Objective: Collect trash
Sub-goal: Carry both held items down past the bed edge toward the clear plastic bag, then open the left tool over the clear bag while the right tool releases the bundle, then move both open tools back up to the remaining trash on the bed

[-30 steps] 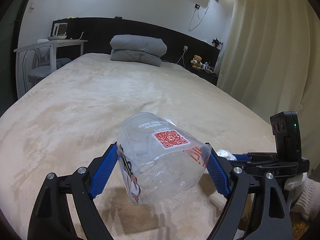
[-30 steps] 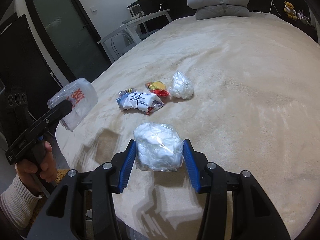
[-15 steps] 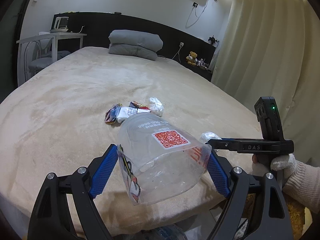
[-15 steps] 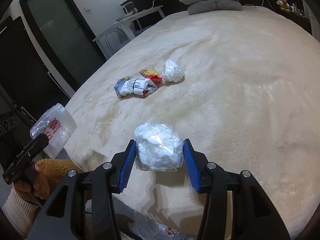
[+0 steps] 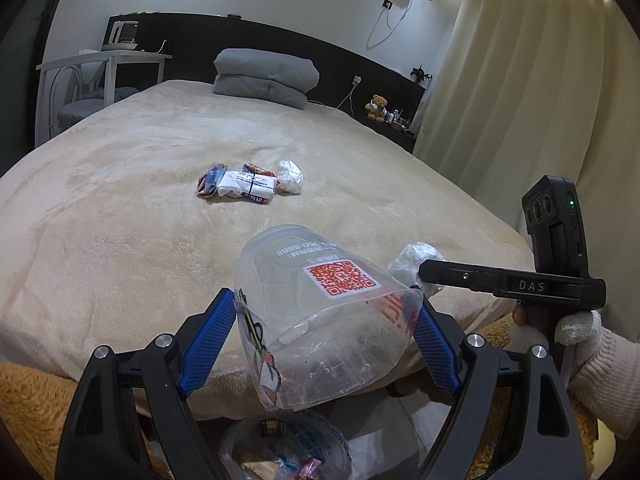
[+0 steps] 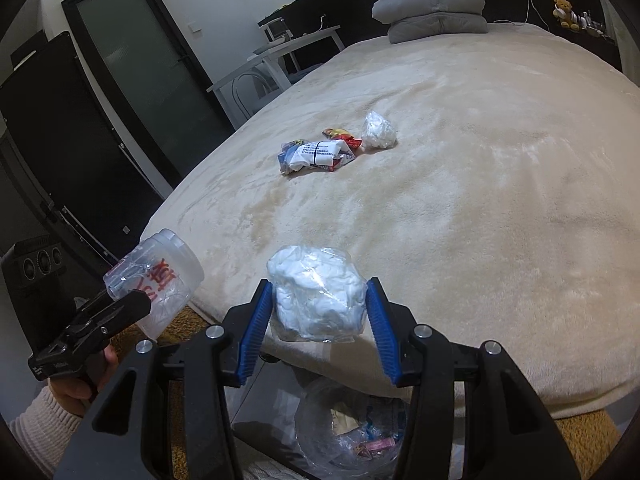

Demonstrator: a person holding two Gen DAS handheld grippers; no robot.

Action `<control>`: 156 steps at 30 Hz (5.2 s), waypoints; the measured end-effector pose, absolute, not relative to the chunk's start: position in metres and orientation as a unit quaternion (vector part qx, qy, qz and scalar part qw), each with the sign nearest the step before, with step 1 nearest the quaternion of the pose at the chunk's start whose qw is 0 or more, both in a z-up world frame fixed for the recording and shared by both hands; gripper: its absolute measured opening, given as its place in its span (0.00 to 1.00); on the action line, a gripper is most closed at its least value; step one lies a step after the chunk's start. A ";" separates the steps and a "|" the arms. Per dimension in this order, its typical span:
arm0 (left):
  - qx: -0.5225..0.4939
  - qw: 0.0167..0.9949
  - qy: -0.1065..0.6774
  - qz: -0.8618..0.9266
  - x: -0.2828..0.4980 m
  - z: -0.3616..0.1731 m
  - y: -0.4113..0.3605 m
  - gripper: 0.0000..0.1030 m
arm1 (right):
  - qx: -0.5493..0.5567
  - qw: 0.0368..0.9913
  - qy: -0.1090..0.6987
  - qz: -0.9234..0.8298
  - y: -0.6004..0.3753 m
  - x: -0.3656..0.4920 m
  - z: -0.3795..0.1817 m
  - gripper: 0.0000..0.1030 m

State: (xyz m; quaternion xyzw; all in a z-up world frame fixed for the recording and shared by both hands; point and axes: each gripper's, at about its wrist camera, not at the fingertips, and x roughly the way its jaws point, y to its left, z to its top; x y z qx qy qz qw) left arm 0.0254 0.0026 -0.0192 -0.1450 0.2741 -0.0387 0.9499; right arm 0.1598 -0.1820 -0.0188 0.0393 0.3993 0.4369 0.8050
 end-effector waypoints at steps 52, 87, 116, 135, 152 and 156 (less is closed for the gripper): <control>-0.230 0.842 0.482 -0.079 0.014 -0.122 -0.028 0.81 | -0.003 0.766 0.563 0.309 -0.177 0.094 -0.117 0.47; -0.227 0.757 0.612 -0.026 0.042 -0.188 -0.037 0.93 | 0.042 0.694 0.675 0.245 -0.155 0.125 -0.180 0.60; -0.197 0.865 0.460 -0.041 0.011 -0.113 -0.029 0.94 | 0.078 0.795 0.517 0.309 -0.194 0.100 -0.092 0.69; -0.125 0.940 0.317 -0.004 0.033 -0.032 0.015 0.94 | 0.010 0.868 0.351 0.350 -0.182 0.139 -0.009 0.96; -0.087 0.938 0.335 -0.003 0.123 -0.015 0.087 0.94 | -0.048 0.870 0.319 0.371 -0.131 0.229 -0.001 0.96; -0.105 0.935 0.339 -0.010 0.145 -0.018 0.102 0.94 | -0.037 0.864 0.334 0.375 -0.116 0.252 -0.005 0.96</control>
